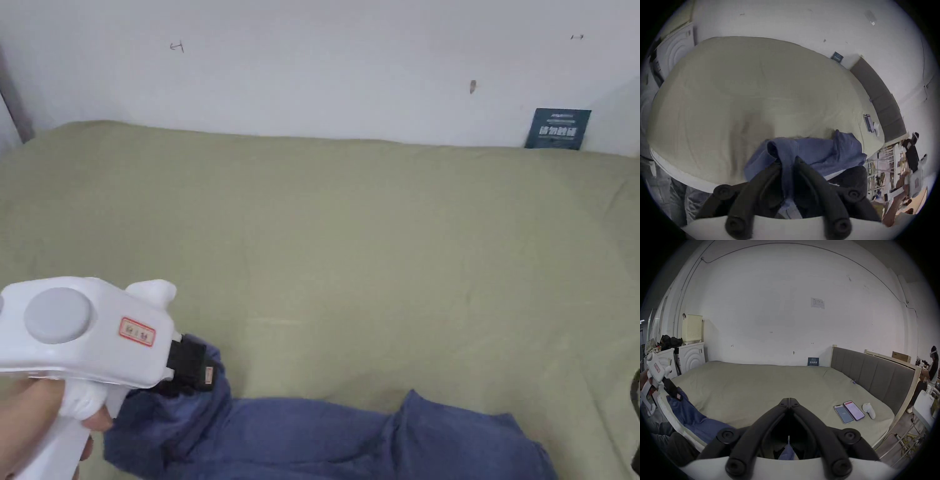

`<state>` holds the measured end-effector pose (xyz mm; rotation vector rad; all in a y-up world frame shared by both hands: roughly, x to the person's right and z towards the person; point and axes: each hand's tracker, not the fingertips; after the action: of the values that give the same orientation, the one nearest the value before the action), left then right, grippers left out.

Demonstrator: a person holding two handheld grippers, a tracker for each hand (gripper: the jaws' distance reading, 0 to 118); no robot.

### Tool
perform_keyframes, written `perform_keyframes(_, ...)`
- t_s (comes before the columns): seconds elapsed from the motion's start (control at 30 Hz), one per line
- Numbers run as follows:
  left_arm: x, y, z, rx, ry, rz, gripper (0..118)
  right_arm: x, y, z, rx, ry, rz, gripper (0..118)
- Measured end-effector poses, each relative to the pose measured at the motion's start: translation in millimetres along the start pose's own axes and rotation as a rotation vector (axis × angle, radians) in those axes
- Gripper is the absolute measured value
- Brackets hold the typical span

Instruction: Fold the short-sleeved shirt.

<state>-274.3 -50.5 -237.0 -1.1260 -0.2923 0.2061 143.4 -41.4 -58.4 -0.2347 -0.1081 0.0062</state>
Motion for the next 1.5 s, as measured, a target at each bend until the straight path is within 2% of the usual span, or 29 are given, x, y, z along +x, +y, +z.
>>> perform_keyframes(0.13,48.8,0.4,-48.2,-0.057,-0.026,-0.037,10,6.1,-7.6,1.5,-0.017,-0.003,-0.003,0)
perform_keyframes(0.23,78.8,0.3,-94.5,-0.063,-0.035,-0.117,11,11.8,-12.9,-0.2,-0.039,-0.003,-0.015,0)
perform_keyframes(0.27,86.2,-0.7,-108.1,-0.057,-0.040,-0.130,21,13.0,-14.6,-0.7,-0.043,-0.004,-0.020,0)
perform_keyframes(0.3,96.0,-2.8,-122.9,-0.039,-0.095,-0.154,62,14.1,-15.7,-1.5,-0.055,-0.006,-0.024,0)
perform_keyframes(0.33,101.9,-3.1,-135.0,-0.055,-0.091,-0.149,98,15.5,-16.5,-2.0,-0.061,-0.005,-0.029,0)
perform_keyframes(0.37,105.0,-4.2,-141.7,-0.066,-0.082,-0.149,116,16.2,-16.9,-1.7,-0.065,-0.008,-0.033,0)
perform_keyframes(0.43,102.0,-8.7,-139.3,-0.063,-0.094,-0.141,116,18.4,-17.8,-0.5,-0.070,-0.009,-0.040,0)
perform_keyframes(0.57,69.0,-10.4,-104.3,-0.002,-0.155,-0.084,110,19.2,-19.0,-1.4,-0.084,-0.006,-0.049,0)
perform_keyframes(0.6,55.1,-13.5,-92.2,0.037,-0.163,-0.058,91,18.3,-19.5,-2.2,-0.086,-0.002,-0.053,0)
perform_keyframes(0.63,42.2,-14.5,-83.4,0.056,-0.164,-0.034,54,16.9,-20.3,-3.1,-0.086,0.002,-0.055,0)
perform_keyframes(0.67,30.3,-14.7,-79.4,0.054,-0.162,-0.036,6,15.0,-21.1,-4.2,-0.089,0.007,-0.055,0)
perform_keyframes(0.7,20.6,-17.2,-80.3,0.054,-0.165,-0.016,0,12.8,-22.0,-5.8,-0.094,0.013,-0.056,0)
perform_keyframes(0.77,0.1,-18.0,-79.9,0.035,-0.148,-0.009,0,8.9,-24.2,-8.3,-0.103,0.030,-0.056,0)
perform_keyframes(0.9,-9.8,-21.8,-108.5,-0.017,-0.277,0.055,0,0.9,-27.2,-11.5,-0.124,0.045,-0.056,0)
perform_keyframes(1.13,35.3,-48.2,-199.8,-0.190,-0.371,0.011,0,-1.9,-29.3,-12.0,-0.158,0.039,-0.046,0)
perform_keyframes(1.17,41.1,-54.0,-204.6,-0.160,-0.337,-0.001,0,-1.8,-29.3,-11.9,-0.163,0.036,-0.040,0)
perform_keyframes(1.33,28.1,-43.3,-184.2,-0.156,-0.381,0.027,0,-3.7,-28.7,-18.9,-0.184,0.030,-0.023,0)
perform_keyframes(1.5,-10.5,-28.5,-94.4,0.005,-0.429,0.021,0,-15.3,-23.9,-24.7,-0.177,0.056,-0.026,0)
